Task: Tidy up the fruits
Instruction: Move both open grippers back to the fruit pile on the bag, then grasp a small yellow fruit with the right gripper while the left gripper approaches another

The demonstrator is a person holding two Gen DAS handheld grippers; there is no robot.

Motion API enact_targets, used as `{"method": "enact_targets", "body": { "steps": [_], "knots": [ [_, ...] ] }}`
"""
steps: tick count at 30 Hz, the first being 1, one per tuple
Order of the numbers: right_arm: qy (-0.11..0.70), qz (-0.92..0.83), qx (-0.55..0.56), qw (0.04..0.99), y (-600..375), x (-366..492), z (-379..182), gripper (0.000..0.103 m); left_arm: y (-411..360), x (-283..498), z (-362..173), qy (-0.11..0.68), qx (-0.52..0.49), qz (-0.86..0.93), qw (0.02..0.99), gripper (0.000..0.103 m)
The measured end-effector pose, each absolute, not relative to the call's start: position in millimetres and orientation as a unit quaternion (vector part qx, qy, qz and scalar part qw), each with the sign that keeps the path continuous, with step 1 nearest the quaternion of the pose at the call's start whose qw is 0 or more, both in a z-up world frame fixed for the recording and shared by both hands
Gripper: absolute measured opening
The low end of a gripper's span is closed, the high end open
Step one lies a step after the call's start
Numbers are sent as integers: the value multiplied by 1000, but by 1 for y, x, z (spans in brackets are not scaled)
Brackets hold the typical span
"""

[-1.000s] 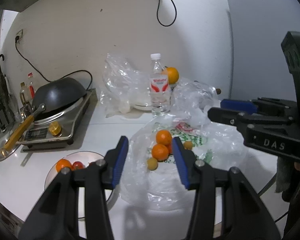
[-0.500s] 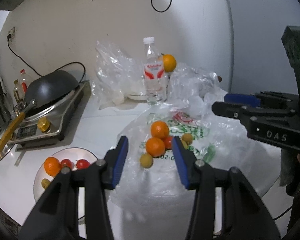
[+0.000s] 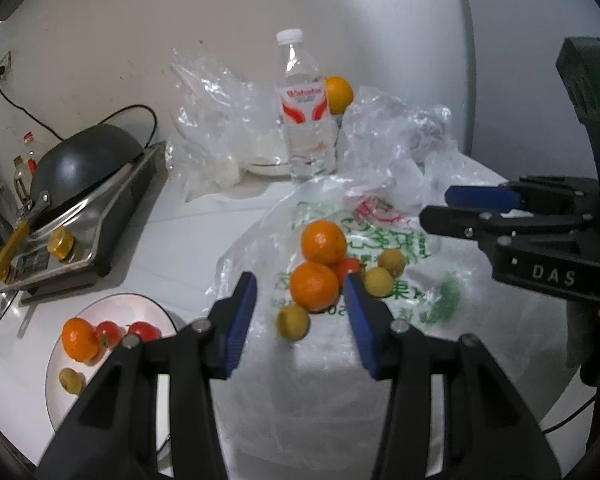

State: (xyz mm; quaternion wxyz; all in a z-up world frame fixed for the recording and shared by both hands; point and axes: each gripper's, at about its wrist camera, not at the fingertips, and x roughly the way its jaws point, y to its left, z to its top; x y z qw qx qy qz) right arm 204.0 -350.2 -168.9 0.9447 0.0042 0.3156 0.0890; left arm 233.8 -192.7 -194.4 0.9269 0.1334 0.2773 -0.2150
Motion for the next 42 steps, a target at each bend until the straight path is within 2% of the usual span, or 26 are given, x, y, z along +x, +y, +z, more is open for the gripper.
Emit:
{"method": "enact_targets", "body": {
  "steps": [15,34,38,42],
  "knots": [
    [351,99,5,931,-347,233,-191,38,-210,260,-227,331,186,-216,900,47],
    [402,88,-3,911,-342,253,-210,37,-211,279,-241,366,187,-229,882,45],
    [413,97,-14,906,-336,255,-213,28,-211,281,-242,364,190,-229,883,40],
    [411,98,-17,906,-335,254,-213,27,-210,276,-241,354,196,-227,886,32]
  ]
}}
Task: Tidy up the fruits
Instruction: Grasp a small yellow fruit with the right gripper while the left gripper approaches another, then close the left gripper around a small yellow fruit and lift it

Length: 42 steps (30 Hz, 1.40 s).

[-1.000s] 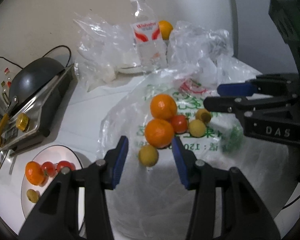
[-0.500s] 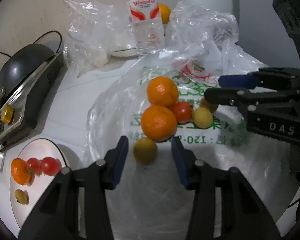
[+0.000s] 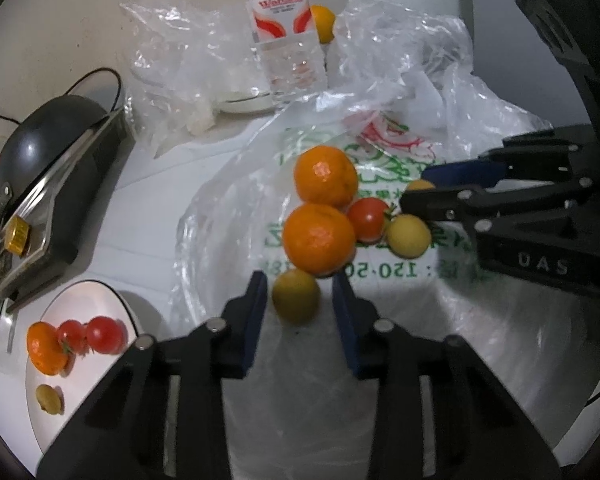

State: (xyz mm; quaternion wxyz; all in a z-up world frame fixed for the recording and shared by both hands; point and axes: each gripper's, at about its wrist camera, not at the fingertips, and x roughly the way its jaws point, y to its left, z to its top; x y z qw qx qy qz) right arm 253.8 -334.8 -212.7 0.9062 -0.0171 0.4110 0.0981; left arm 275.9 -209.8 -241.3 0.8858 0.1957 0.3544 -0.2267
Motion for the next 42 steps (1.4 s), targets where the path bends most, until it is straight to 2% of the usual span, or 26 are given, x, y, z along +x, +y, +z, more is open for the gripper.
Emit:
{"method": "enact_targets", "body": {
  "steps": [21,34,35,36,42],
  "knots": [
    [378,94,-18,921,-337,226,-190,27,-206,255,-226,323,202,-246,891,31],
    [370,95,0,924,-351,225,-192,27,-201,279,-239,365,192,-256,875,31],
    [370,96,1,924,-351,225,-192,27,-202,279,-239,364,194,-255,875,30],
    [370,96,1,924,-352,224,-192,27,-203,278,-239,364,196,-254,874,24],
    [369,94,0,925,-352,222,-191,27,-204,273,-238,355,202,-258,876,24]
  ]
}}
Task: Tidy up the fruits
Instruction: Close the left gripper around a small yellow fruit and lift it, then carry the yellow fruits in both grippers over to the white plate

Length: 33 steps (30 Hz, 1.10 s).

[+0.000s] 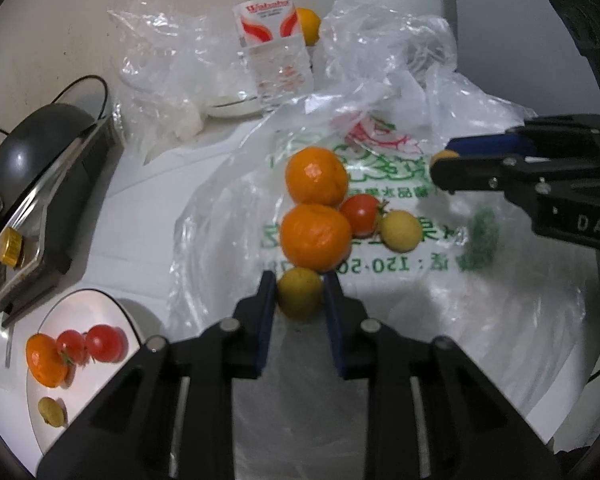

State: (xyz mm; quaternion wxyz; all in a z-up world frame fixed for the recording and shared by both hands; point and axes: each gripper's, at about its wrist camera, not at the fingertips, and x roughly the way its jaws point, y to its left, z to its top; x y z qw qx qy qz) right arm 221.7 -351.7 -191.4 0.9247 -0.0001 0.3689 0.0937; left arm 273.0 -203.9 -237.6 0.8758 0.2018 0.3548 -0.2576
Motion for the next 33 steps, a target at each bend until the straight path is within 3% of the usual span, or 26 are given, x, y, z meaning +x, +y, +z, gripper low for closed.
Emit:
{"method": "enact_targets", "body": {
  "steps": [33],
  "knots": [
    [318,88,-43,943,-298,172,-136,27,-146,201,-172,255,116,-283,918,25]
  ]
}}
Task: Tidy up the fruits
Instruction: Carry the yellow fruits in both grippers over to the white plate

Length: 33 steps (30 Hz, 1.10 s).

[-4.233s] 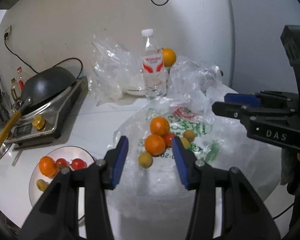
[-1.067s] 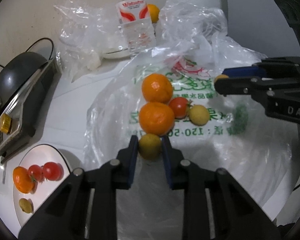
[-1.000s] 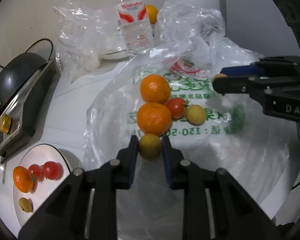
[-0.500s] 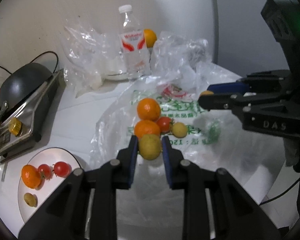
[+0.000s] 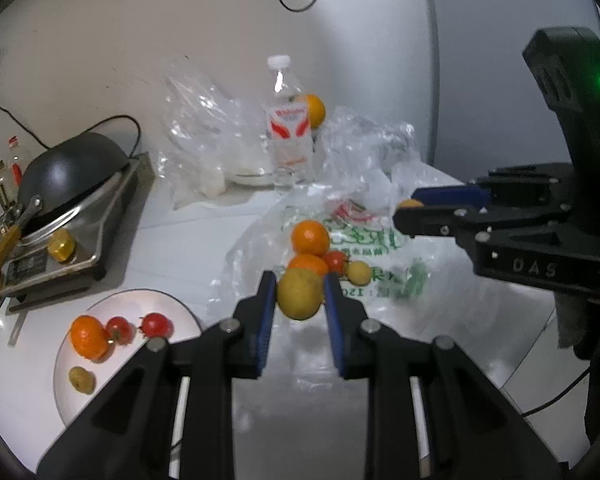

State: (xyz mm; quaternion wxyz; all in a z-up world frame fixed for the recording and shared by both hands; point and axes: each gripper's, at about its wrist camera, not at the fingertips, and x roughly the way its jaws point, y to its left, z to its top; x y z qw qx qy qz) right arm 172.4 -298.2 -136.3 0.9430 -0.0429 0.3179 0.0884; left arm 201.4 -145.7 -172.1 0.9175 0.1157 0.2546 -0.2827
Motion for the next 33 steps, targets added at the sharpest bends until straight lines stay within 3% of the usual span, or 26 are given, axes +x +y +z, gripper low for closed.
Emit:
{"method": "enact_targets", "body": {
  "steps": [33],
  "knots": [
    [253,145,-52,955,-217,164,-111,27,-27,166,-159,164,47,-178,969,25]
  ]
}}
